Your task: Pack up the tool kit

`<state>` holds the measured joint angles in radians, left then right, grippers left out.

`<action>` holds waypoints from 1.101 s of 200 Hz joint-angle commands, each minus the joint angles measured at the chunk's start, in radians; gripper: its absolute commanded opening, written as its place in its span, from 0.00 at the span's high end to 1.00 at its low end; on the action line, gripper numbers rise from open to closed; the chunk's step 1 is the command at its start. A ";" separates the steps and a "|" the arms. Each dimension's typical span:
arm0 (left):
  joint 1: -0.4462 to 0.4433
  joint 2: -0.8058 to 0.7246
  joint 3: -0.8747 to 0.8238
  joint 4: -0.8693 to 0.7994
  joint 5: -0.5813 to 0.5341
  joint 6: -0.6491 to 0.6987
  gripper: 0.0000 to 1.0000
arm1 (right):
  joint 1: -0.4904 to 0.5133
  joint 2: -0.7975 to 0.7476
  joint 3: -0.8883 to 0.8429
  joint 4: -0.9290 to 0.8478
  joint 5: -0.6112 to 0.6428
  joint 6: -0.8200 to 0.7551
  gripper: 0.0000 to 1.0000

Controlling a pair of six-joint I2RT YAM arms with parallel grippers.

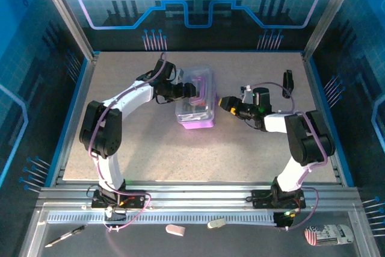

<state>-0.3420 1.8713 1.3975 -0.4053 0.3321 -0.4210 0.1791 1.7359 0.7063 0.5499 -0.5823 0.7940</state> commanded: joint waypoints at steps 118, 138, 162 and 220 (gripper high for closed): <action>0.038 0.026 -0.117 -0.161 -0.074 0.024 0.25 | 0.021 0.272 0.097 0.565 -0.152 0.449 0.17; 0.038 0.019 -0.116 -0.163 -0.073 0.026 0.25 | 0.021 0.260 0.098 0.556 -0.157 0.446 0.18; 0.038 0.014 -0.115 -0.163 -0.073 0.026 0.25 | 0.019 0.251 0.095 0.595 -0.169 0.477 0.18; 0.038 0.011 -0.111 -0.175 -0.079 0.030 0.25 | 0.002 0.148 0.053 0.627 -0.180 0.496 0.21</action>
<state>-0.3168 1.8435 1.3506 -0.3668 0.3580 -0.4435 0.1841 1.9797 0.7685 1.0744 -0.7162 1.2816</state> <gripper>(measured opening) 0.757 0.797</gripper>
